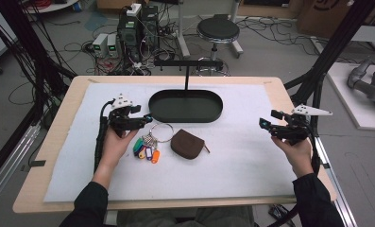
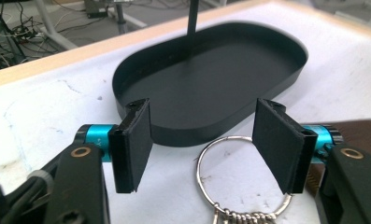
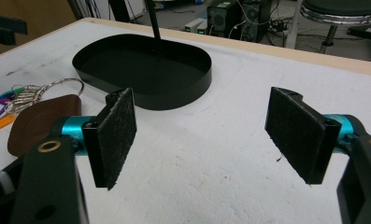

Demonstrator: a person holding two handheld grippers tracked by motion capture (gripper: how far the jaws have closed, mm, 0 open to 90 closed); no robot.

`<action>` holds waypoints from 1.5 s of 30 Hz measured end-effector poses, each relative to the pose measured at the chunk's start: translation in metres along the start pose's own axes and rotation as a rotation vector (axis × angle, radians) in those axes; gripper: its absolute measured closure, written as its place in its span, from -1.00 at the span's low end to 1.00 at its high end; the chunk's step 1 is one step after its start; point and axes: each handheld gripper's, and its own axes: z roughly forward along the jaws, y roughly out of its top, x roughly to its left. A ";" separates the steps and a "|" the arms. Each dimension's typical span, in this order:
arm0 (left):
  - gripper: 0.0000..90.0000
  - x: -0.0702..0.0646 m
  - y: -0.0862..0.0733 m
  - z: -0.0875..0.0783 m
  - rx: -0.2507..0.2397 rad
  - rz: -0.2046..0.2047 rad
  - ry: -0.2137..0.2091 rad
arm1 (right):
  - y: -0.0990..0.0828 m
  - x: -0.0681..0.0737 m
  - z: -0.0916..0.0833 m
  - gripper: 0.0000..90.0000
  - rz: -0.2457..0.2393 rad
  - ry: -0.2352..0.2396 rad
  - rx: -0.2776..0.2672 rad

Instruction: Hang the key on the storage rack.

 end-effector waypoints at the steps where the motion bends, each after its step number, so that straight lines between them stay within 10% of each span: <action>1: -0.06 0.000 -0.001 0.004 0.013 0.002 -0.006 | 0.000 0.000 0.000 -0.42 0.000 0.000 0.000; 22: 0.50 0.000 -0.019 0.045 0.203 0.061 -0.026 | -0.008 0.002 -0.003 -0.38 -0.014 0.023 0.032; 26: 0.53 0.004 -0.023 0.050 0.214 -0.016 -0.040 | -0.009 0.000 -0.004 -0.38 -0.018 0.020 0.031; 45: 0.79 -0.004 -0.022 0.062 0.315 0.050 0.031 | -0.012 0.000 -0.006 -0.38 -0.016 0.020 0.031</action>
